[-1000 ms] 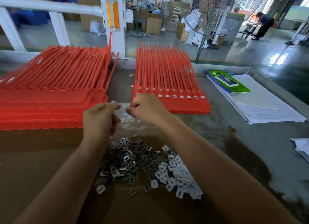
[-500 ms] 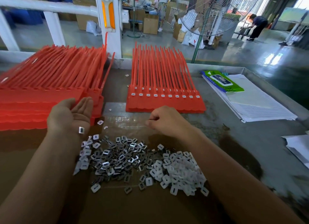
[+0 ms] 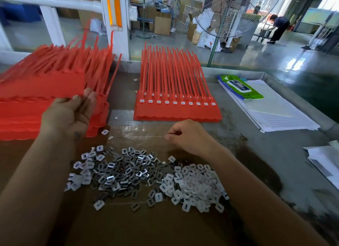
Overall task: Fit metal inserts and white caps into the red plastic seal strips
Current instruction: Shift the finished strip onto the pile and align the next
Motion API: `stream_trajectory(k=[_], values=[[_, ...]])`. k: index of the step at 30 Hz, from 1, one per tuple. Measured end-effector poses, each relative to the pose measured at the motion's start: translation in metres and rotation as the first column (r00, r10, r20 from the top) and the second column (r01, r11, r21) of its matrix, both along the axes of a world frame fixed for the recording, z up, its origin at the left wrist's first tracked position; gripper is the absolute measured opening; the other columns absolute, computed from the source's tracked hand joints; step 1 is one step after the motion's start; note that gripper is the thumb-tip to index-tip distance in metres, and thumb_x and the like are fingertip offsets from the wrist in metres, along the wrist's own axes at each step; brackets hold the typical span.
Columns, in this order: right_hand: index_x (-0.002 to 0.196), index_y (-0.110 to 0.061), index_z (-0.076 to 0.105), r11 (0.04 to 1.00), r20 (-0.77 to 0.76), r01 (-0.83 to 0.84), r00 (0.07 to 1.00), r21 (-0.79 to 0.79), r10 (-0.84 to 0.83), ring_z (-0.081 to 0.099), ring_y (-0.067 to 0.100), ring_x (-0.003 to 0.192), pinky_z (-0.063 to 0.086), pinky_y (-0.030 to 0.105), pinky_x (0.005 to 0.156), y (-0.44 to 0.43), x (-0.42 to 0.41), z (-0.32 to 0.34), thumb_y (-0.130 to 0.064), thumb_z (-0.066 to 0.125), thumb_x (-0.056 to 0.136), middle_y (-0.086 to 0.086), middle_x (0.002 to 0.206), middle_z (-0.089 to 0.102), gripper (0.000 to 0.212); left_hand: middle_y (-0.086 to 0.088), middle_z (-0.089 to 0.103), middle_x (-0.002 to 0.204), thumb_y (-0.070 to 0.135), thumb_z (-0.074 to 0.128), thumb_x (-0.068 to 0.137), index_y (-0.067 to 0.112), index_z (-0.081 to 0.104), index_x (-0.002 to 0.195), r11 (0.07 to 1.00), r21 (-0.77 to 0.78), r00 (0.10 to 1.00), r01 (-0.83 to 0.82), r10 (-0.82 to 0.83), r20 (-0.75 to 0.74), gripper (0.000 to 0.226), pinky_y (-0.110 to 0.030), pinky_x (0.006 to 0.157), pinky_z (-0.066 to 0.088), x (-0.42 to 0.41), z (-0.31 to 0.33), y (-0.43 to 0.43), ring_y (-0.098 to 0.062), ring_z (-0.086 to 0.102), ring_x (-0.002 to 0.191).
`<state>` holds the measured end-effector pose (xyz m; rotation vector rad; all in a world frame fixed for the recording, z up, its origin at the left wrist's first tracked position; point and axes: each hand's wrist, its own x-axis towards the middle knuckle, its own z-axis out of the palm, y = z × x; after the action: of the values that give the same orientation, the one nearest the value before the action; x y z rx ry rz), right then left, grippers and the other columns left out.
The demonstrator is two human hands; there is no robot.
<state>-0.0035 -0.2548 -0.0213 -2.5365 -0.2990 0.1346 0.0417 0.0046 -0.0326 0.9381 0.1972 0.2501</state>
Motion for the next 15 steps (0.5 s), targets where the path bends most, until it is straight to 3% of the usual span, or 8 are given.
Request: stream_trajectory(k=[2, 5, 10, 13, 15], values=[[0.085, -0.015, 0.068, 1.000, 0.019, -0.016, 1.000, 0.027, 0.016, 0.053, 0.003, 0.058, 0.044, 0.019, 0.057, 0.008, 0.001, 0.003, -0.029, 0.059, 0.087, -0.008, 0.077, 0.065, 0.016, 0.004, 0.070, 0.066, 0.002, 0.037, 0.094, 0.017, 0.053, 0.077, 0.999, -0.010, 0.997, -0.052, 0.052, 0.057, 0.028, -0.022, 0.071, 0.056, -0.005, 0.004, -0.007, -0.010, 0.069, 0.076], [0.086, -0.012, 0.068, 0.994, 0.040, -0.045, 0.998, 0.101, 0.041, 0.051, 0.000, 0.058, 0.042, 0.015, 0.057, 0.022, 0.004, 0.010, -0.028, 0.058, 0.089, -0.009, 0.079, 0.065, 0.019, 0.003, 0.070, 0.067, 0.000, 0.036, 0.094, 0.018, 0.054, 0.073, 0.999, 0.053, 0.992, -0.010, 0.003, 0.122, 0.033, -0.022, 0.076, 0.054, -0.019, 0.011, -0.024, -0.010, 0.069, 0.076], [0.105, -0.020, 0.062, 0.938, 0.026, 0.010, 0.999, 0.346, -0.020, 0.061, 0.008, 0.083, 0.051, 0.027, 0.078, 0.049, 0.011, 0.020, -0.042, 0.049, 0.091, -0.007, 0.095, 0.064, 0.029, 0.001, 0.072, 0.074, -0.002, 0.042, 0.089, 0.012, 0.058, 0.075, 0.977, 0.166, 0.981, 0.135, -0.156, 0.116, 0.025, -0.019, 0.066, 0.054, -0.031, 0.003, -0.053, -0.011, 0.068, 0.076], [0.117, -0.015, 0.057, 0.806, -0.106, 0.104, 0.993, 0.583, -0.052, 0.056, 0.003, 0.090, 0.044, 0.019, 0.074, 0.060, 0.015, 0.025, -0.048, 0.050, 0.089, -0.008, 0.104, 0.062, 0.044, -0.001, 0.071, 0.073, 0.001, 0.053, 0.082, 0.008, 0.067, 0.076, 0.926, 0.295, 0.961, 0.234, -0.267, 0.077, 0.017, -0.019, 0.052, 0.052, -0.040, -0.007, -0.070, -0.012, 0.067, 0.069], [0.117, -0.011, 0.056, 0.717, -0.169, 0.167, 0.983, 0.677, -0.069, 0.055, 0.001, 0.086, 0.043, 0.012, 0.066, 0.063, 0.018, 0.028, -0.033, 0.058, 0.088, -0.005, 0.104, 0.061, 0.037, -0.003, 0.070, 0.070, 0.002, 0.058, 0.078, 0.008, 0.068, 0.075, 0.908, 0.336, 0.960, 0.249, -0.277, 0.039, 0.013, -0.021, 0.053, 0.052, -0.043, -0.012, -0.079, -0.014, 0.066, 0.065]])
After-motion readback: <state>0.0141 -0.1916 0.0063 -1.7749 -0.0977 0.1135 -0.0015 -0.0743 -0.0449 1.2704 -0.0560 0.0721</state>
